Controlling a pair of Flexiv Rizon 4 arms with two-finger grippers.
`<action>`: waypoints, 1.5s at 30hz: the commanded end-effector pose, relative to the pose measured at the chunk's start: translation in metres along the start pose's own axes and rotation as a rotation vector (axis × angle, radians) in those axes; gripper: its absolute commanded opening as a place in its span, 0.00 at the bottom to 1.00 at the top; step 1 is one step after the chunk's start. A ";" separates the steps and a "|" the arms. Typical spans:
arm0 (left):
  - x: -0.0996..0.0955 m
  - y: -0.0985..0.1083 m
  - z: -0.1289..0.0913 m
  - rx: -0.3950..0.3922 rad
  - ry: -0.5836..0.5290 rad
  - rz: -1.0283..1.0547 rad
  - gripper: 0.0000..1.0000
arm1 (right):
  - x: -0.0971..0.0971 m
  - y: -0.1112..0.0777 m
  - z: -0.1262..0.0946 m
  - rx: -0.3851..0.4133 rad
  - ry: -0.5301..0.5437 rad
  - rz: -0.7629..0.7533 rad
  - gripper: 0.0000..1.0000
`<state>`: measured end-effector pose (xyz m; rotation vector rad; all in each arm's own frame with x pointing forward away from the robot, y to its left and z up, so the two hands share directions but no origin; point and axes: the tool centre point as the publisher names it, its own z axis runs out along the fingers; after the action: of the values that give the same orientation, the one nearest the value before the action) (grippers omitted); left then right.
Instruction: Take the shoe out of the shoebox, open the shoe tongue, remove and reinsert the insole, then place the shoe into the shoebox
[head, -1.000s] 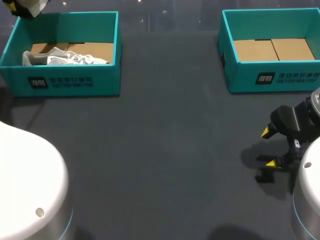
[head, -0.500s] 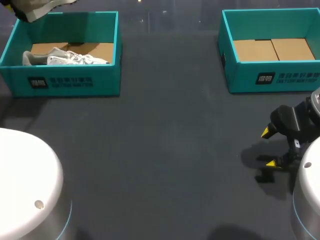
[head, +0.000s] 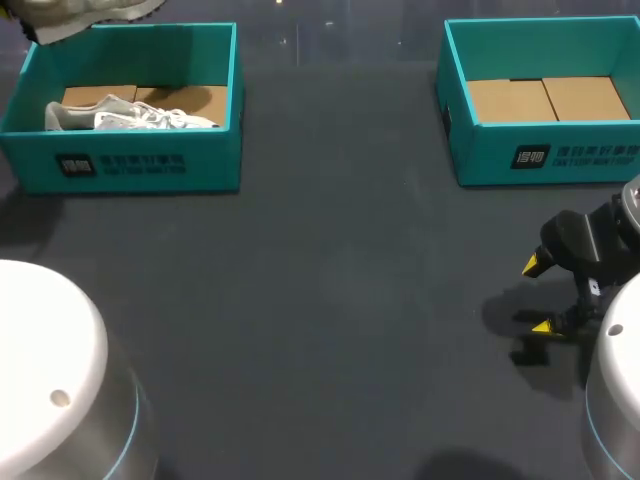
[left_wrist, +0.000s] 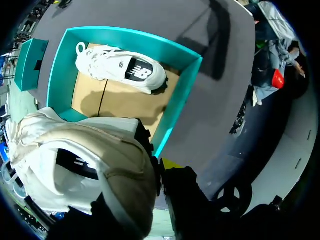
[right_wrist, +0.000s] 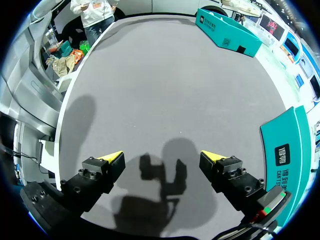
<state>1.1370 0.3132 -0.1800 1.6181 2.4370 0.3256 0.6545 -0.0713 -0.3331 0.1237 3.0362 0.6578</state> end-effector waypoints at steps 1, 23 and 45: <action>-0.001 -0.003 0.001 0.039 -0.017 0.096 0.00 | 0.002 0.000 -0.001 0.002 -0.003 0.000 1.00; 0.002 -0.013 0.041 -0.024 0.038 0.306 0.00 | 0.002 0.000 -0.001 0.002 -0.003 0.000 1.00; -0.020 -0.004 0.111 0.079 0.106 0.384 0.00 | 0.002 0.000 -0.001 0.002 -0.003 0.000 1.00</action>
<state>1.1596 0.3010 -0.2812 2.1372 2.2119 0.4169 0.6545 -0.0713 -0.3330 0.1236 3.0362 0.6578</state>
